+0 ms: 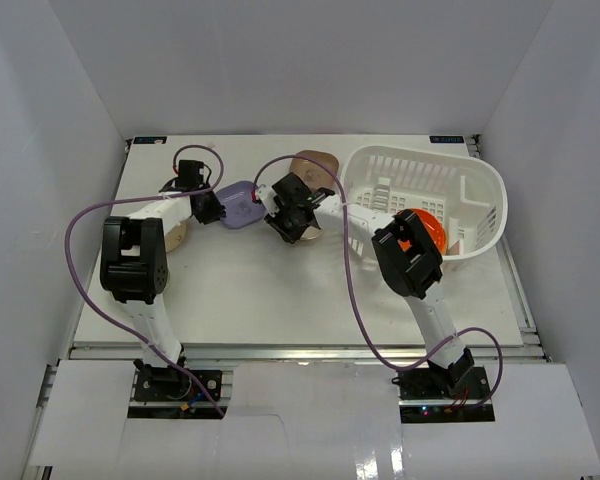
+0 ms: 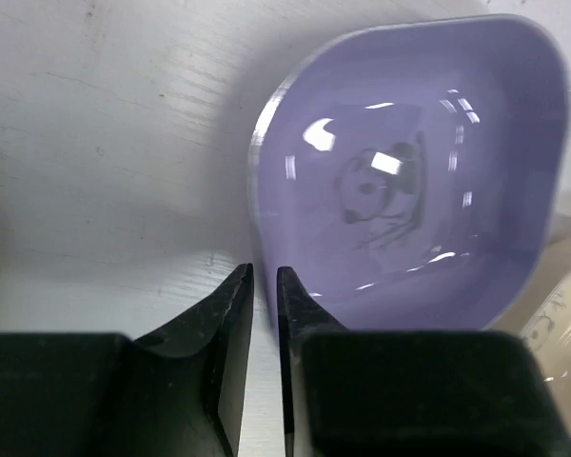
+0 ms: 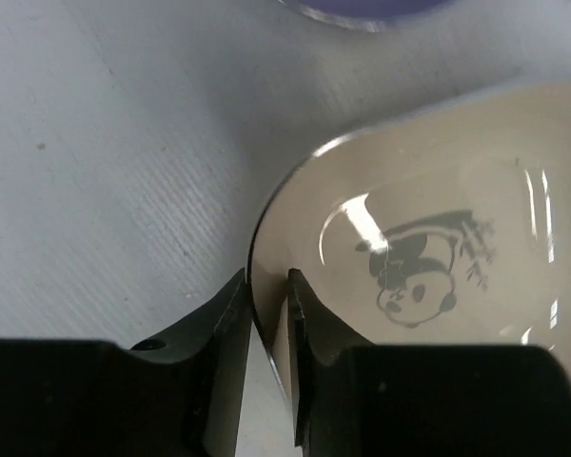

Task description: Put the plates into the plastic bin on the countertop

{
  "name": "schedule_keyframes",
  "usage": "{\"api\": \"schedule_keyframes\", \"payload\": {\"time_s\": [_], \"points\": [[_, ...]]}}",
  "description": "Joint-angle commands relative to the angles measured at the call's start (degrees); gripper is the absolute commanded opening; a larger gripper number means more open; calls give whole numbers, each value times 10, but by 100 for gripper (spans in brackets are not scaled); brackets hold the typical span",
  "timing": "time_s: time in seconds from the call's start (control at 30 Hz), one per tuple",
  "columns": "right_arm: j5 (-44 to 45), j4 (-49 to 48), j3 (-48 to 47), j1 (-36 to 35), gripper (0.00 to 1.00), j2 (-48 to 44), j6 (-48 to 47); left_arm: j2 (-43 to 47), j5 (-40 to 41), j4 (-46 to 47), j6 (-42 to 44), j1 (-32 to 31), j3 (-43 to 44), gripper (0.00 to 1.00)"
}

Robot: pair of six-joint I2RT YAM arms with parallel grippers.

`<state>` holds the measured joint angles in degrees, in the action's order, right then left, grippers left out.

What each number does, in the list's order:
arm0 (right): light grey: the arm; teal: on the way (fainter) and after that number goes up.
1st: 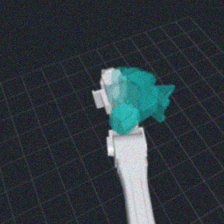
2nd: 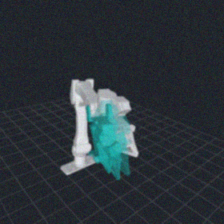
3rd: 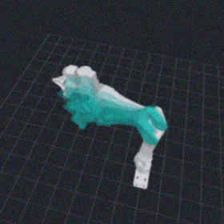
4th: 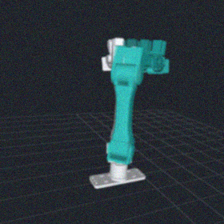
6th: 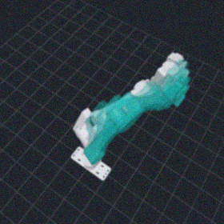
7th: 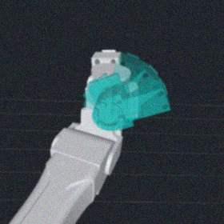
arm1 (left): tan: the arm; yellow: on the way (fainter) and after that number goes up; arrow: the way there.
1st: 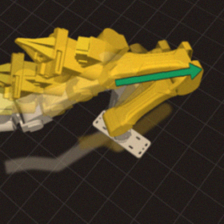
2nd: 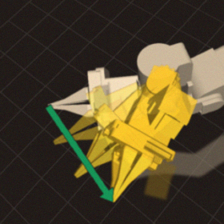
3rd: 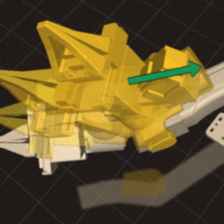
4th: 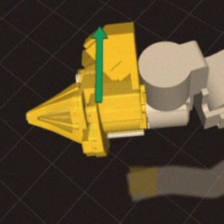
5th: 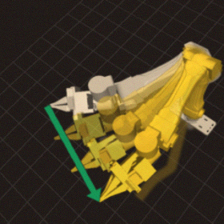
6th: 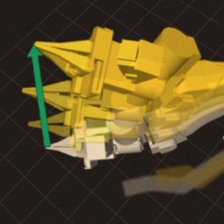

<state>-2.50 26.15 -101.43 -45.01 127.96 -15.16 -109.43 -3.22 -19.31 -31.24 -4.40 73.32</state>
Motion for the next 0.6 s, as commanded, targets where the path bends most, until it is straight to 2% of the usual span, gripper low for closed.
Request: {"api": "schedule_keyframes", "payload": {"time_s": [0.0, 0.03, 0.07, 0.1, 0.33, 0.57], "points": [[-17, -33, 14, -4, 22, -32, 2, 11, 16, -6, 11, -1, 10, 24], [-17, -25, 15, -7, 12, -36, 4, 11, 22, -10, 12, -1, 9, 19], [-20, -26, 18, -10, 8, -41, 4, 11, 23, -13, 13, -1, 8, 13], [-22, -25, 31, -20, 8, -47, 4, 11, 23, -14, 13, -1, 8, 0], [38, -42, 93, -88, 8, -195, 34, 48, 55, -27, 15, -1, -5, 0], [112, -79, 108, -99, 8, -386, 52, 128, 38, -22, 5, -1, -32, 0]]}}
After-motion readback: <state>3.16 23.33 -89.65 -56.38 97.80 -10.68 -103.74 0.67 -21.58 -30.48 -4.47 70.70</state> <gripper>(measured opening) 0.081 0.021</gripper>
